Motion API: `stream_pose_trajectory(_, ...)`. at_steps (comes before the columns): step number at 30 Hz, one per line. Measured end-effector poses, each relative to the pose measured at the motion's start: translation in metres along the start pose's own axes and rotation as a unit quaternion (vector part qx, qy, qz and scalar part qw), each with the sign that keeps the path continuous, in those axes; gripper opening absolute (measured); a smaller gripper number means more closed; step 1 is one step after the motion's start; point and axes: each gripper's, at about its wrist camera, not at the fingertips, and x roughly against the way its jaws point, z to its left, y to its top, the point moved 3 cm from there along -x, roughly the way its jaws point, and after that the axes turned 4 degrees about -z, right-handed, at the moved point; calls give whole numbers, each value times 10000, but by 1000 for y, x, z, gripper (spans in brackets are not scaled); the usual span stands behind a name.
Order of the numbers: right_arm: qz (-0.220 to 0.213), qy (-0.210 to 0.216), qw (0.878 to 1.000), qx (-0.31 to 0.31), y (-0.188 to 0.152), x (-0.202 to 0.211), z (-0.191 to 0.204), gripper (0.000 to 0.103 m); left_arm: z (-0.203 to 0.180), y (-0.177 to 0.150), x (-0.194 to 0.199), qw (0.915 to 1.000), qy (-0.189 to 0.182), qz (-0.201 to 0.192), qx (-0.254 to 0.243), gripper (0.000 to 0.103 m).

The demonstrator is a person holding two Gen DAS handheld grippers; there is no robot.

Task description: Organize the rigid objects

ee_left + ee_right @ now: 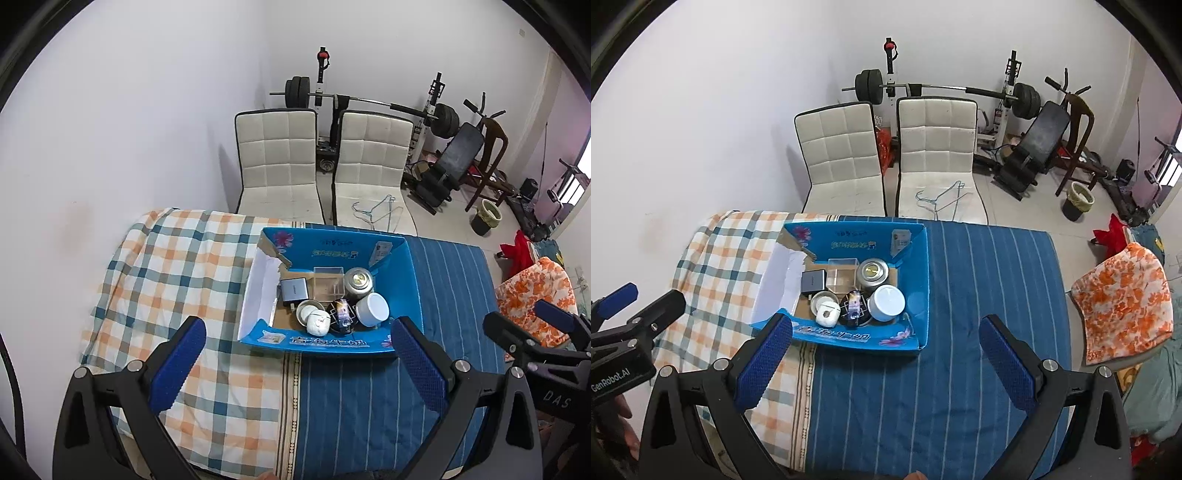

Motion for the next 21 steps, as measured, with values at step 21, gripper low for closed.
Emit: stream_pose_trajectory(21, -40, -204, 9998, 80, -1, 2, 1, 103, 11, -5, 2, 9997, 194, -13, 117, 103)
